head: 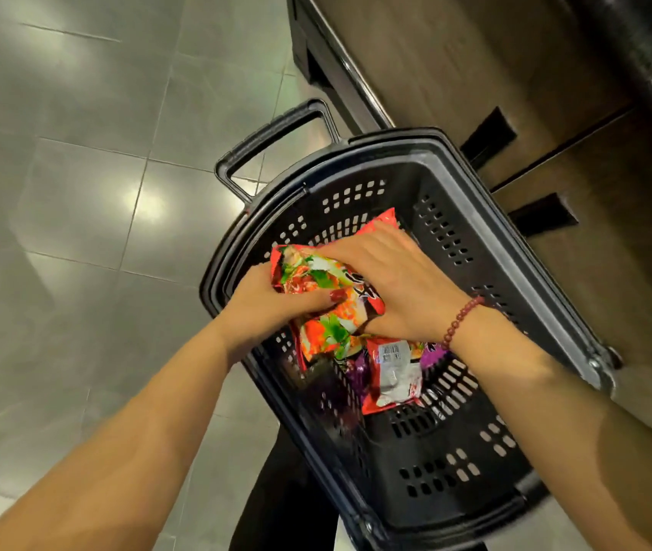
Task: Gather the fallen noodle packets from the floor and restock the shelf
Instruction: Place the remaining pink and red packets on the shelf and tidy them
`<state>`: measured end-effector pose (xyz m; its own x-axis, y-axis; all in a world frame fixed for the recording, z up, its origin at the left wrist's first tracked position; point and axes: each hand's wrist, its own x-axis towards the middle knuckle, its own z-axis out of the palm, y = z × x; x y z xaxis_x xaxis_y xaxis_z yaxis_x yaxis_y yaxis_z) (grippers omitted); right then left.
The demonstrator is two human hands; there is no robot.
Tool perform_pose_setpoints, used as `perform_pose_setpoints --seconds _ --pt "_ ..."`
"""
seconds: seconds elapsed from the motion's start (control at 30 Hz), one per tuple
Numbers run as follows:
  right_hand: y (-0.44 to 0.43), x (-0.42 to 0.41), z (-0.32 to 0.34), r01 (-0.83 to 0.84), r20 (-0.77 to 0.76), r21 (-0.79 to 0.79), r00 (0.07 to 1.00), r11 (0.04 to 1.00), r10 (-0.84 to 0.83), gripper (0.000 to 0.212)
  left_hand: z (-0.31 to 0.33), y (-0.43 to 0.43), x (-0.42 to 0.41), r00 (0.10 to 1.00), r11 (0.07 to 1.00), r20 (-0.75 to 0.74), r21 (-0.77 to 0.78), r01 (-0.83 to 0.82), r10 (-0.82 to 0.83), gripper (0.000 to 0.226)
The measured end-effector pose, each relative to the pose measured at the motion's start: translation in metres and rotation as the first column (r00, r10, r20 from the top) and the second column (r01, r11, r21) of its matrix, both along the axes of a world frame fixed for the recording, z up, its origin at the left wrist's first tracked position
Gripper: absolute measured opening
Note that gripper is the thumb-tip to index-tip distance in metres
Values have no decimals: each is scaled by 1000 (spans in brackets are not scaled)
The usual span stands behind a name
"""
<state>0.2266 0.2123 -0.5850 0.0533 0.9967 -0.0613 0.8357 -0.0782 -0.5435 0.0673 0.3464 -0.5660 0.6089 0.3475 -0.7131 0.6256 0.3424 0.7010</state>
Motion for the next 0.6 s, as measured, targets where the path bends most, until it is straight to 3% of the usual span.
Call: perform_pose_setpoints --seconds 0.07,0.13,0.17,0.23,0.27,0.3,0.33,0.4,0.47,0.6 --pt "-12 -3 -3 183 -47 63 983 981 -180 97 1 -7 -4 977 974 25 -81 -211 213 48" --pt "-23 -12 -4 480 -204 18 861 877 -467 103 -2 -14 -9 913 900 40 -191 -392 406 51" --pt "-27 -18 -2 626 -345 -87 711 775 -613 104 -3 -20 -12 875 853 37 -244 -461 483 52" --pt "-28 -33 5 688 -646 -422 228 590 -729 91 -3 -35 -14 811 767 17 -336 -546 585 50" --pt "-29 -40 5 596 -726 -556 -7 580 -688 77 -3 -45 -15 799 743 9 -376 -554 601 49" --pt "-31 -48 2 511 -754 -618 -169 597 -635 66 -5 -55 -16 801 735 8 -404 -545 598 50" --pt "-34 -55 -3 474 -759 -638 -254 606 -600 59 -4 -65 -17 813 740 8 -421 -525 582 51" --pt "-40 -67 -11 480 -757 -651 -353 588 -549 56 -5 -76 -21 852 777 11 -414 -473 524 53" --pt "-44 -68 -14 504 -743 -666 -387 550 -546 58 -5 -73 -27 890 815 8 -405 -414 456 50" --pt "-53 -66 -20 509 -743 -655 -302 558 -598 52 -6 -50 -36 964 918 -29 -298 -262 266 48"
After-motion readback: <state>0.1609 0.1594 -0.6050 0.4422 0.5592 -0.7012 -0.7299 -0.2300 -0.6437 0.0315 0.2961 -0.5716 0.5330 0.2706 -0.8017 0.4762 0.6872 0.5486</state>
